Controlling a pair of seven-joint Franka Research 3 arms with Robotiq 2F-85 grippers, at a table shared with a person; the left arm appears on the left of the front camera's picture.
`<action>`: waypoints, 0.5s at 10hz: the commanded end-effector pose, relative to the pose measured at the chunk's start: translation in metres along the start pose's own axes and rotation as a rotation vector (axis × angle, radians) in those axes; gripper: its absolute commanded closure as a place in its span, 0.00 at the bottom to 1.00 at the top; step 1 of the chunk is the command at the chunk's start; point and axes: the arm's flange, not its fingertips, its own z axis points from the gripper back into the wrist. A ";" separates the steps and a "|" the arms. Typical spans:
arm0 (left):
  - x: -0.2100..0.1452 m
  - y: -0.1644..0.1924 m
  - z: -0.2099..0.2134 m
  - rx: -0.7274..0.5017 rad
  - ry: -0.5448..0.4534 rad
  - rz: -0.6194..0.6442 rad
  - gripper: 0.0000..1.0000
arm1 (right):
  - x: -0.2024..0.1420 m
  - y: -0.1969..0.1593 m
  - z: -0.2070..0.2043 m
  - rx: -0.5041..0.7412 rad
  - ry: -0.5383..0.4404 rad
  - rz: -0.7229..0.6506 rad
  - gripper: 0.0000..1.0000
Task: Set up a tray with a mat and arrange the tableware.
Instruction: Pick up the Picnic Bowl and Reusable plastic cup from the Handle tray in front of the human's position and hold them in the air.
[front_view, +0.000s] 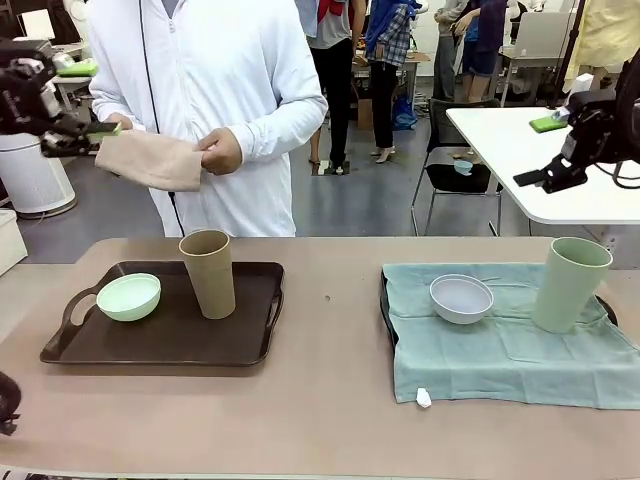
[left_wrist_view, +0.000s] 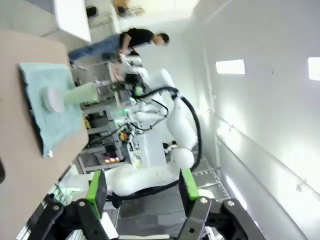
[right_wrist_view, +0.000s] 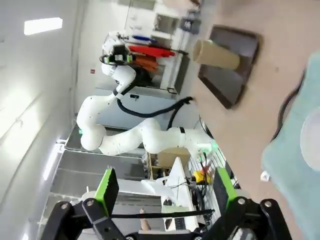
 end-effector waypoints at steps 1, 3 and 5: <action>0.005 -0.007 -0.014 -0.035 0.012 -0.018 0.23 | 0.013 -0.006 0.005 0.049 -0.023 0.054 0.00; 0.005 -0.007 -0.014 -0.035 0.012 -0.018 0.23 | 0.013 -0.006 0.005 0.049 -0.023 0.054 0.00; 0.005 -0.007 -0.014 -0.035 0.012 -0.018 0.23 | 0.013 -0.006 0.005 0.049 -0.023 0.054 0.00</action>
